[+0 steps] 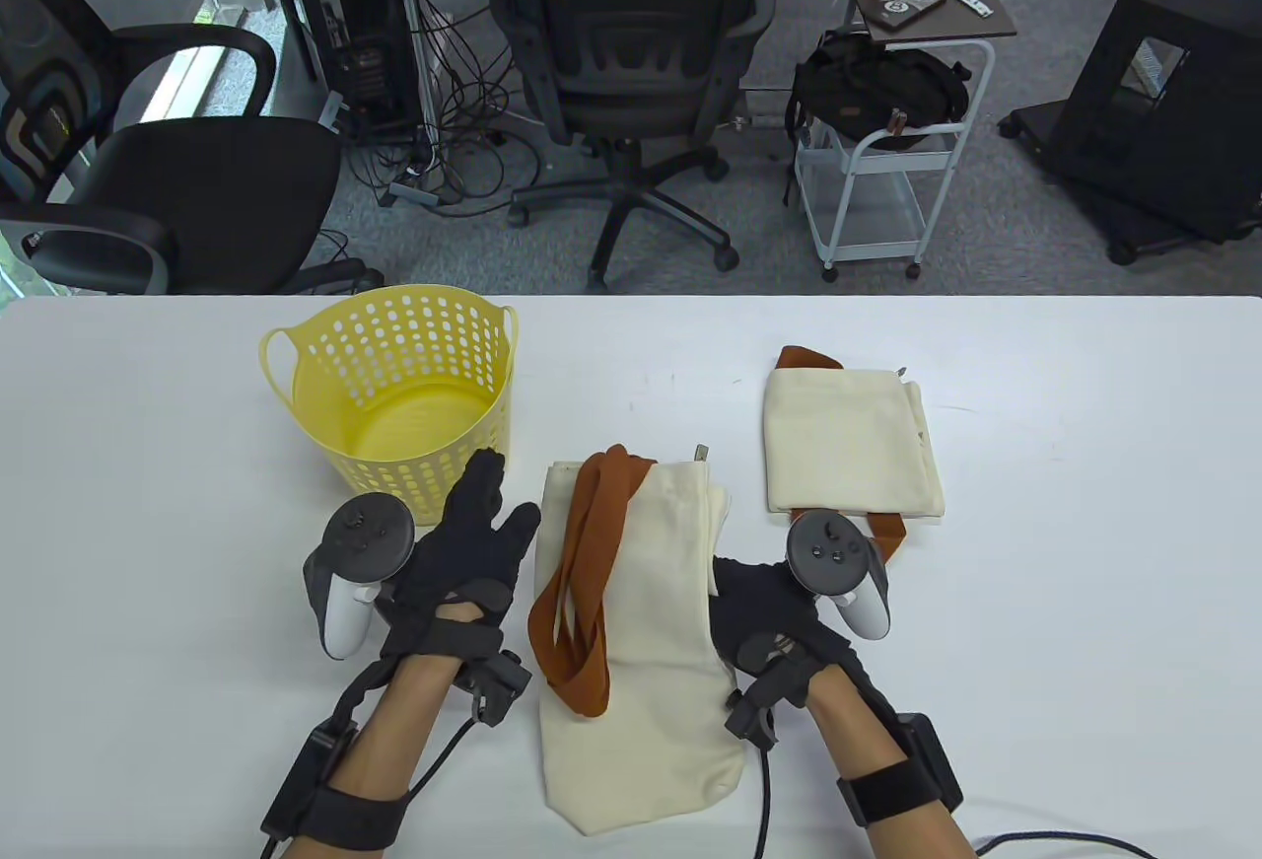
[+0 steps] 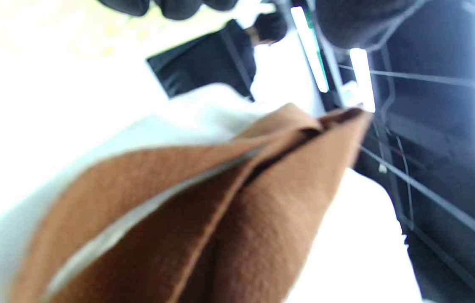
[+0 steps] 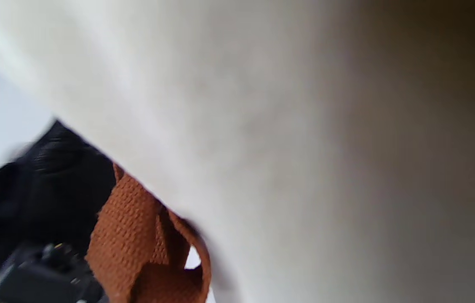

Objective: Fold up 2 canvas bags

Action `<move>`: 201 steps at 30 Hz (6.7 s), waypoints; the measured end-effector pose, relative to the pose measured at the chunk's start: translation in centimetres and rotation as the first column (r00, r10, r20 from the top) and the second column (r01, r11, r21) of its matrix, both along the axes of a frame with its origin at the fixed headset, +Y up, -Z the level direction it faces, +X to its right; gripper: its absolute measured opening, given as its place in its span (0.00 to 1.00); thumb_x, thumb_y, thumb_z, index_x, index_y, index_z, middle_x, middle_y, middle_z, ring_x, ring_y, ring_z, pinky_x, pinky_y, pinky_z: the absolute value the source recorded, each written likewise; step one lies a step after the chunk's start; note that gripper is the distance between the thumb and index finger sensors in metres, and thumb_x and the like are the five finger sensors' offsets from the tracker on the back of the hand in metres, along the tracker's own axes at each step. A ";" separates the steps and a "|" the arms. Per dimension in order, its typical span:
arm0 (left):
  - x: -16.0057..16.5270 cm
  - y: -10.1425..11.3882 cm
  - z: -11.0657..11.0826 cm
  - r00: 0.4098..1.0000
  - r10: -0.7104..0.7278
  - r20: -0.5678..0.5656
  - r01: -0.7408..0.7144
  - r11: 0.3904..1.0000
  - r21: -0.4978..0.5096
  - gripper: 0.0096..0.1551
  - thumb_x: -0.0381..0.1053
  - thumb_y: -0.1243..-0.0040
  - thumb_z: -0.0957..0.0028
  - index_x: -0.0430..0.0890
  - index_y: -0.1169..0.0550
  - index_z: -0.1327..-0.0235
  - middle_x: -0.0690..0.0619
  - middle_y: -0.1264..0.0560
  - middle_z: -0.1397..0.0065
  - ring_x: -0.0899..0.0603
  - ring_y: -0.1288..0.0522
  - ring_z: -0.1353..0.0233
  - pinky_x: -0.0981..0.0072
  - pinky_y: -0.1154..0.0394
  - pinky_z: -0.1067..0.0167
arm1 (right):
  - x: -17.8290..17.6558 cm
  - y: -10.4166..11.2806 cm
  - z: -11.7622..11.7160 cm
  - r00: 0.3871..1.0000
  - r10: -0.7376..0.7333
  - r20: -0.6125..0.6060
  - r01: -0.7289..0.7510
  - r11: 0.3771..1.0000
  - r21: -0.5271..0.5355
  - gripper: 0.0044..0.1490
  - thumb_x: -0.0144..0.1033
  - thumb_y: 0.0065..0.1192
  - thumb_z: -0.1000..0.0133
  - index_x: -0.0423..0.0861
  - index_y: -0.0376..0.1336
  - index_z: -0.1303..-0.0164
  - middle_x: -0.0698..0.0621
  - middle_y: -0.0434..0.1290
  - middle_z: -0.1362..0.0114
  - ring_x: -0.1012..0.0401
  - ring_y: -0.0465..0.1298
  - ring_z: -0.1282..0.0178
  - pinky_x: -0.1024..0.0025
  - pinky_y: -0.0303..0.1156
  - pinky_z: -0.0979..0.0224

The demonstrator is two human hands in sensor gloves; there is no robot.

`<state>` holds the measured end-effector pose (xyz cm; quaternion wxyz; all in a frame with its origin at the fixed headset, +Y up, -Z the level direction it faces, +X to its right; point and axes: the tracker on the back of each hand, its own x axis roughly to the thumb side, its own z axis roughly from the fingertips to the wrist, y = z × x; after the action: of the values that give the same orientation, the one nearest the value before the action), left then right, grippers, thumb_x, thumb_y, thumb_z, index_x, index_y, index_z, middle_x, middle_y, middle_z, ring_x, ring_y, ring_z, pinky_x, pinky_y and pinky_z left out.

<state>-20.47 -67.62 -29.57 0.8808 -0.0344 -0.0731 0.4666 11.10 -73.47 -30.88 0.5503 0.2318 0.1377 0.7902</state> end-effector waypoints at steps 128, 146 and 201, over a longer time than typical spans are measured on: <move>-2.1 -11.8 6.1 0.419 -0.641 0.643 0.863 0.502 -0.062 0.59 0.69 0.42 0.58 0.59 0.63 0.27 0.53 0.74 0.21 0.35 0.77 0.20 0.33 0.68 0.25 | -6.5 0.4 -4.8 0.121 0.842 0.525 -0.992 0.116 0.043 0.53 0.56 0.68 0.49 0.55 0.46 0.19 0.47 0.47 0.12 0.47 0.53 0.13 0.45 0.57 0.17; -2.3 -12.1 5.9 0.483 -0.613 0.625 0.827 0.555 -0.094 0.59 0.67 0.38 0.59 0.59 0.60 0.26 0.54 0.73 0.21 0.36 0.76 0.20 0.33 0.69 0.26 | -11.4 -1.3 -19.3 0.080 0.870 0.487 -0.988 0.134 -0.076 0.23 0.42 0.70 0.48 0.58 0.71 0.41 0.55 0.77 0.30 0.54 0.76 0.28 0.50 0.70 0.25; -2.4 -10.4 6.3 0.455 -0.637 0.623 0.833 0.551 -0.045 0.59 0.70 0.43 0.63 0.57 0.59 0.26 0.52 0.70 0.20 0.34 0.74 0.19 0.33 0.64 0.24 | 4.7 -1.8 10.1 0.463 0.884 -0.060 -0.840 0.459 0.290 0.45 0.58 0.63 0.51 0.52 0.57 0.24 0.46 0.55 0.15 0.47 0.56 0.16 0.47 0.56 0.19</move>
<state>-22.86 -78.03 -23.24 0.9141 -0.3459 -0.2115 0.0049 15.81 -75.30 -20.74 0.0258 0.2672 0.2032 0.9416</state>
